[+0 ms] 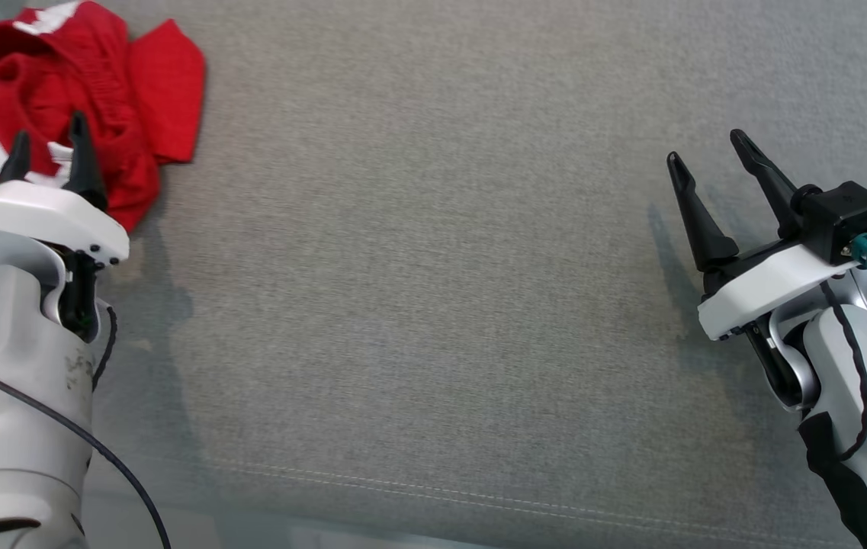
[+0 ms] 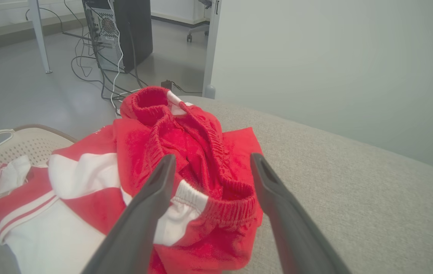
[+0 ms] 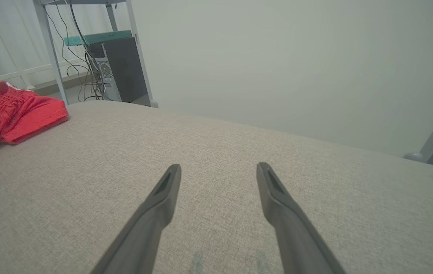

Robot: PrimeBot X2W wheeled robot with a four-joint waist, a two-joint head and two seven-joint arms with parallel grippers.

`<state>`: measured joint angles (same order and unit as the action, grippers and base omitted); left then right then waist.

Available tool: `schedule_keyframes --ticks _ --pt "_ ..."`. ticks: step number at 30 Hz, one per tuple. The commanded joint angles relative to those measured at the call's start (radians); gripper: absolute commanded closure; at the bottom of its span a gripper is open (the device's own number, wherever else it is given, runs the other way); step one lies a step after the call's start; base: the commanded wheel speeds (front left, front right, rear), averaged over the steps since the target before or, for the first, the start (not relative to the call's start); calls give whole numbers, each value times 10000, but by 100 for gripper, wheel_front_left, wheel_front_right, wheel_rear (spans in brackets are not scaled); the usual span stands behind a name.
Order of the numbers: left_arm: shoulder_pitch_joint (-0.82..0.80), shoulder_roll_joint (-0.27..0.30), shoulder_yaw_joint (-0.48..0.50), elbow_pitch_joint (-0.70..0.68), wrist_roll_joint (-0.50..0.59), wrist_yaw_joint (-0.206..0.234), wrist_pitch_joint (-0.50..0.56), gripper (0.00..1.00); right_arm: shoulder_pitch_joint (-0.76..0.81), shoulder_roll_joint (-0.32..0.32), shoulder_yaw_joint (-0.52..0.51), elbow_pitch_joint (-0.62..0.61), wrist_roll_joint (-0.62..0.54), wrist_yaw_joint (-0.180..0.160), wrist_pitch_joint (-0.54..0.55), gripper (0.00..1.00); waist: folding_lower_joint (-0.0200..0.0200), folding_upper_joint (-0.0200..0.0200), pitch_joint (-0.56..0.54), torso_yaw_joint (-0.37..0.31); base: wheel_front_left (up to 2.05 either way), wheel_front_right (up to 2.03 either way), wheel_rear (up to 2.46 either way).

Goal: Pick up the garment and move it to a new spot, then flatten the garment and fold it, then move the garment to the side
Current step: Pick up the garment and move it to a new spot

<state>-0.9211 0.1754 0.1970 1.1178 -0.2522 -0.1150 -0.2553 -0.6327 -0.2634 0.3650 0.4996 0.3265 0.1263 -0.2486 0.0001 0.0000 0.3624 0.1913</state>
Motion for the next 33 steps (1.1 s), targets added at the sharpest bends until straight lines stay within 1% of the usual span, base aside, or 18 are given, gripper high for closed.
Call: schedule_keyframes --ticks 1,3,9,10,13,15,21,28,29,30,31,32,33 --pt "-375 586 262 28 -142 -13 19 0 -104 -25 114 -259 60 44 -132 0 -1 0 417 -427 0 0 0" --pt "-592 773 414 344 -266 214 81 0 -132 -26 95 -312 35 44 -132 0 -1 0 565 -595 0 0 0" --pt "-1090 1380 310 983 8 1309 88 0 -241 -95 43 -422 16 44 -132 0 -1 0 1007 -991 0 0 0" --pt "-1090 1380 310 983 8 1309 88 0 -241 -95 43 -422 16 44 -132 0 -1 0 1007 -991 0 0 0" --pt "-1162 1402 149 1092 216 1865 37 0 -248 -132 -31 -442 32 44 -132 0 -1 0 1128 -1058 0 0 0" --pt "-1120 1368 50 1137 310 2055 9 0 -218 -115 -93 -452 30 44 -132 0 -1 0 1173 -1084 0 0 0" --pt "-1079 1228 -250 1306 423 1825 -13 0 -163 -71 -238 -458 39 44 -132 0 -1 0 1190 -1075 0 0 0" --pt "-935 1137 -479 1488 458 1688 39 0 -170 51 -190 -375 42 44 -132 0 -1 0 1121 -1131 0 0 0" --pt "-922 1132 -500 1511 452 1677 72 11 -183 67 -185 -354 65 44 -132 0 -1 0 1115 -1151 0 0 0" --pt "-913 1131 -499 1532 426 1671 108 62 -199 77 -178 -334 90 44 -132 0 -1 0 1114 -1174 0 0 0" --pt "-901 1136 -537 1553 437 1657 182 91 -215 78 -168 -321 106 44 -132 0 -1 0 1107 -1195 0 0 0" --pt "-896 1150 -532 1569 407 1643 222 100 -226 84 -167 -316 120 44 -132 0 -1 0 1100 -1218 0 0 0" --pt "-886 1167 -566 1584 414 1607 270 100 -225 91 -167 -320 129 44 -132 0 -1 0 1083 -1242 0 0 0"
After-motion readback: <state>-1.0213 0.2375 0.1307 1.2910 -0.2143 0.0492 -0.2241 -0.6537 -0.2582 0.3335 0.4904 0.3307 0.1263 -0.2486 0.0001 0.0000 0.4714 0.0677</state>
